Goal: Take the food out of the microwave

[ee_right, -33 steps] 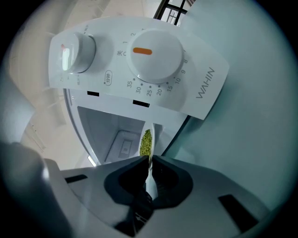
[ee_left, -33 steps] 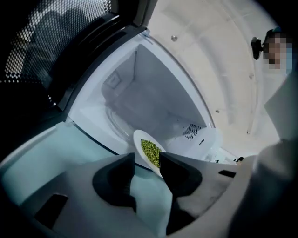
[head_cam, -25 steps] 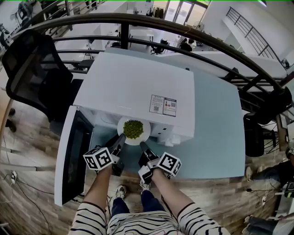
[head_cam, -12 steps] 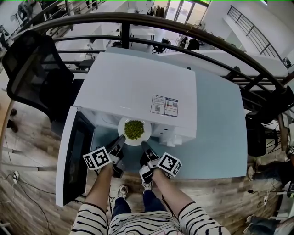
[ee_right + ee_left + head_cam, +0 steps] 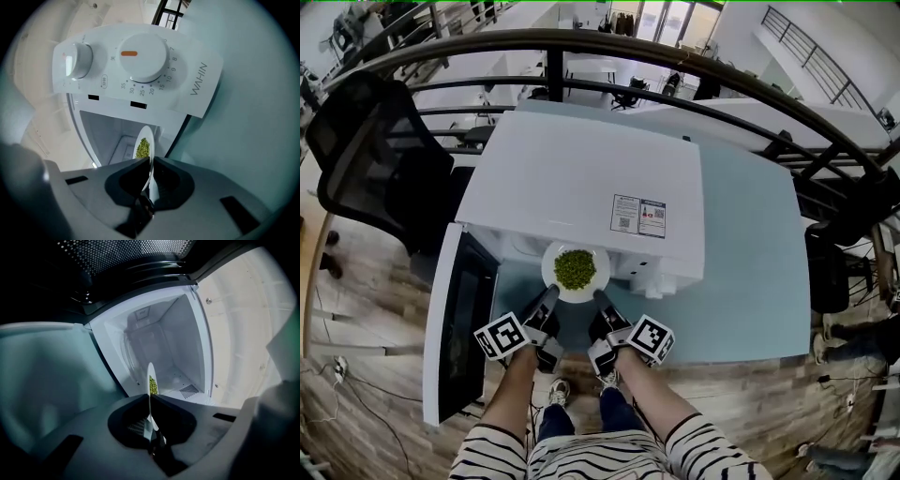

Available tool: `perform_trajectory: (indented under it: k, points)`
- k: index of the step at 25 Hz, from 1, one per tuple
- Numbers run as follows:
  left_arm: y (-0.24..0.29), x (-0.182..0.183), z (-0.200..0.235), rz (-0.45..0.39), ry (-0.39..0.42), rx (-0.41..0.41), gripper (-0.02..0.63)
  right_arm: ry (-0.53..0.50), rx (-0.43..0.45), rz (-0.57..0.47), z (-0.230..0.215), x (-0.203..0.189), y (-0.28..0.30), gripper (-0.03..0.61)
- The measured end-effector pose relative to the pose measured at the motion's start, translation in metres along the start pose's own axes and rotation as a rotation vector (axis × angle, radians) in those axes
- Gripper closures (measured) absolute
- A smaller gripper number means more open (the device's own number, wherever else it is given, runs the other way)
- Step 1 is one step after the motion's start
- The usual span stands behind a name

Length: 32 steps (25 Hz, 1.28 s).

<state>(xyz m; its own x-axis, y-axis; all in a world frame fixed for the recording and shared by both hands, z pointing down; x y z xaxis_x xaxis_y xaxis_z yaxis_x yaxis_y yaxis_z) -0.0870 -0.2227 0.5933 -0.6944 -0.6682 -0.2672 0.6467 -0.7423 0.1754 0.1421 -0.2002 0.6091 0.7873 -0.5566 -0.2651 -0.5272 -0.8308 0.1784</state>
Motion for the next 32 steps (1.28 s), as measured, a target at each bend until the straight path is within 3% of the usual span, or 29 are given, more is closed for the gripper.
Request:
perform_trajectory:
  k: [12,20,24,32]
  points:
    - [-0.026,-0.022,-0.025,0.047,-0.005,-0.070,0.583,-0.016,0.015,-0.077,0.024,-0.016,-0.048,0.537]
    - [-0.062,-0.038,-0.045,0.146,0.035,-0.096,0.583,-0.078,0.019,-0.176,0.047,-0.047,-0.099,0.537]
    - [-0.074,-0.047,-0.054,0.191,0.039,-0.163,0.583,-0.089,-0.005,-0.233,0.058,-0.064,-0.122,0.537]
    - [-0.098,-0.066,-0.068,0.248,0.046,-0.140,0.583,-0.082,-0.019,-0.299,0.075,-0.082,-0.161,0.536]
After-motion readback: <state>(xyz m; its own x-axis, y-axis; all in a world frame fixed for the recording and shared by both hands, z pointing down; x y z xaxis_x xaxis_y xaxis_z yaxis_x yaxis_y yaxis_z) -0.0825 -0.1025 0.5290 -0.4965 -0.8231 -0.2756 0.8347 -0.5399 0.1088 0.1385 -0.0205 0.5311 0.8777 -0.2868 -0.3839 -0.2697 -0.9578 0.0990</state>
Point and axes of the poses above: the fingertips, and each gripper's own axes: y forward along the fingers, z to its left, x out of its top, the point moved 10 cm from there along -y, backward along the fingers, and after that the axes turned 7 degrees about -y, right-handed, at the moved point
